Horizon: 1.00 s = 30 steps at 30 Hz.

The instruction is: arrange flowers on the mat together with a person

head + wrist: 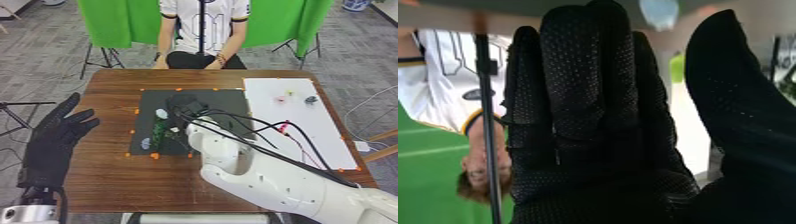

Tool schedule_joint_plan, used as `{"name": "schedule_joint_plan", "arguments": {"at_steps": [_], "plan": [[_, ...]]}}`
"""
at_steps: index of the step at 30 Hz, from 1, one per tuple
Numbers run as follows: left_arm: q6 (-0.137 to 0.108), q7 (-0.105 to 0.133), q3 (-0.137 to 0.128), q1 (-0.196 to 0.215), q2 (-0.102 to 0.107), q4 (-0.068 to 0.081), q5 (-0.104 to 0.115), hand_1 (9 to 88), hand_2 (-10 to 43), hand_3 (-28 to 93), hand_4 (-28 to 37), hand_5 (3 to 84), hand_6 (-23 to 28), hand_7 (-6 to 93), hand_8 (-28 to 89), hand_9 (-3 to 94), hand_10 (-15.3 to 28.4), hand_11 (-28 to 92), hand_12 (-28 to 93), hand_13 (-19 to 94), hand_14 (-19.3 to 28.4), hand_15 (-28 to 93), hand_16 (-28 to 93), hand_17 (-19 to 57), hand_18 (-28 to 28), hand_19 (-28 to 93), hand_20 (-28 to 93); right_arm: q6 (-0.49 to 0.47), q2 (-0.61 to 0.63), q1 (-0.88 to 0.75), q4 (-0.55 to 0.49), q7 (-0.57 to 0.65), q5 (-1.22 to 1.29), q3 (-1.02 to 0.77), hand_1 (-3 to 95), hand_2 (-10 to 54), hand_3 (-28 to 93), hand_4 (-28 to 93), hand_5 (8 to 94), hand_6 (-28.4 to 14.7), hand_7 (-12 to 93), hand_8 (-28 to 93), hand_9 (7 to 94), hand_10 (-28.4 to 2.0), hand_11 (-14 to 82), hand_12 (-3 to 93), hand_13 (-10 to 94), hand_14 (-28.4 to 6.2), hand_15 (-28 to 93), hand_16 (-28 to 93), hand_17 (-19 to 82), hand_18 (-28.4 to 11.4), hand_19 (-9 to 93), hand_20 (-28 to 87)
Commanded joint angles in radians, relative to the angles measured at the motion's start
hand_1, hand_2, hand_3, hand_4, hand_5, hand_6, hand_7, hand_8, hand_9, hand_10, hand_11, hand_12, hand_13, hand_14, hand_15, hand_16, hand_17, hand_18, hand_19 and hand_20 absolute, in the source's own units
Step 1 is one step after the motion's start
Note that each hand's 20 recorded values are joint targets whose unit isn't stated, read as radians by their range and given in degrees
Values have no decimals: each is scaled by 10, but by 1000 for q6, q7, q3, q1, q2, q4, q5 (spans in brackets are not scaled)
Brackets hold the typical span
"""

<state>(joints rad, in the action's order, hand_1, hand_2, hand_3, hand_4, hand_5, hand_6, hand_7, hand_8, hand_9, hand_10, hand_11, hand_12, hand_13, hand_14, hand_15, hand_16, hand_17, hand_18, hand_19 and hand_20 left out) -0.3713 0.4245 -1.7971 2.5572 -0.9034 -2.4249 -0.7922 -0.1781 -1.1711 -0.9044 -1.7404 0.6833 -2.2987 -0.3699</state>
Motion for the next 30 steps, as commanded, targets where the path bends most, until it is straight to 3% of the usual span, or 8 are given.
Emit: {"name": "schedule_joint_plan", "arguments": {"at_steps": [1,12,13,16,19,22,27,30], "plan": [[-15,7,6,19,-11,1,2,200,18,786,-283,315,51,135,-99,334,187,213,120,235,262,494,-81,-96,233,482,192,-32,-5,1,-36,-18,-8,-33,414,-95,660,-239,583,-5,126,-112,769,-118,311,195,750,-71,566,179,405,-174,903,-100],[-44,14,5,64,-34,11,-2,182,22,776,-283,314,50,135,-98,333,186,216,123,232,261,495,-80,-102,231,474,191,125,80,-321,-268,-101,306,-417,277,-61,717,-243,582,-15,121,-107,733,-144,279,183,697,-106,552,165,356,-193,863,-114],[-60,32,6,77,-22,9,8,179,21,775,-283,314,50,135,-98,333,186,217,123,231,261,496,-79,-104,231,473,191,149,90,-361,-290,-117,348,-464,270,-56,725,-246,583,-16,122,-106,727,-146,276,182,690,-111,551,161,350,-195,857,-112],[-59,29,5,84,-19,8,2,172,18,774,-283,314,50,139,-99,332,187,218,122,229,261,497,-79,-109,229,466,188,196,110,-500,-354,-148,482,-623,260,-26,719,-256,572,-22,123,-107,689,-162,252,173,648,-137,553,149,316,-208,827,-108],[-37,3,-11,95,-30,4,-24,166,12,776,-283,312,48,141,-101,327,185,222,122,223,260,496,-79,-114,227,455,184,213,113,-629,-396,-208,637,-771,251,1,705,-247,558,-26,122,-108,651,-176,227,163,610,-157,559,119,273,-230,783,-57],[-32,6,-14,96,-35,5,-23,161,7,774,-283,310,47,143,-102,323,184,225,123,217,259,492,-79,-122,222,435,177,189,89,-742,-416,-283,826,-910,246,27,693,-244,544,-32,124,-107,606,-185,213,153,556,-175,559,99,221,-240,718,7],[9,-1,-25,90,-41,4,-63,157,4,772,-283,307,44,146,-105,328,186,243,128,216,259,490,-78,-127,220,427,170,221,74,-870,-445,-348,906,-1029,227,45,700,-240,530,-39,118,-106,576,-200,201,150,513,-193,556,92,190,-241,690,24],[30,-37,-28,88,-56,9,-122,156,2,769,-283,299,36,142,-107,313,174,211,116,215,255,474,-79,-127,219,419,164,187,42,-953,-441,-400,1067,-1121,217,48,704,-242,508,-38,114,-104,543,-202,180,145,483,-202,521,81,165,-249,650,29]]}}
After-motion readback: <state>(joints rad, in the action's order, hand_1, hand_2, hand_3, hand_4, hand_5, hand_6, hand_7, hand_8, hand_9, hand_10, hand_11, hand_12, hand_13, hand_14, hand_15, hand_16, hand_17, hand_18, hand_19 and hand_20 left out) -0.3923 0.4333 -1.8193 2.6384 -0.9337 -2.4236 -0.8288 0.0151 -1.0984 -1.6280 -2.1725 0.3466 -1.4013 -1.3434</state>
